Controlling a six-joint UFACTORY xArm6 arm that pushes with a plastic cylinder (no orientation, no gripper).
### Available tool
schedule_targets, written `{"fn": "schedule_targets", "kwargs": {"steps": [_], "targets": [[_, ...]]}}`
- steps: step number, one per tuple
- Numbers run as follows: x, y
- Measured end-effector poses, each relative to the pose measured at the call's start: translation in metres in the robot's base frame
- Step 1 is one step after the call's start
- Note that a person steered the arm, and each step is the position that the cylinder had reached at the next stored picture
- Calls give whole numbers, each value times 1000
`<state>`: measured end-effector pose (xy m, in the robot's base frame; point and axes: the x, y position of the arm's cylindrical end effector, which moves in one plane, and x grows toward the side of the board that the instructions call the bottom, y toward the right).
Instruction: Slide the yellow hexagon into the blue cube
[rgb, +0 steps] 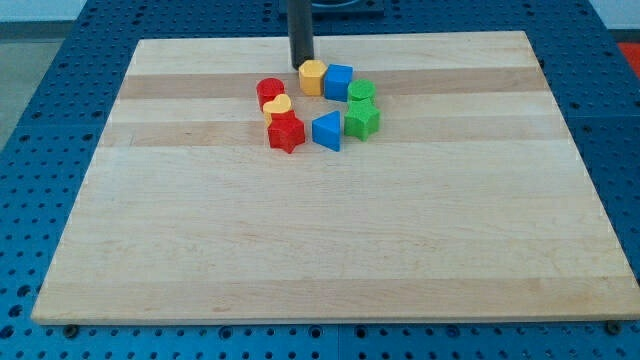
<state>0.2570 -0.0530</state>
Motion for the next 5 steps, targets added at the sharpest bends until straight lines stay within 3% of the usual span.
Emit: {"fn": "schedule_targets", "kwargs": {"steps": [3, 5], "targets": [[0, -1], [0, 32]]}}
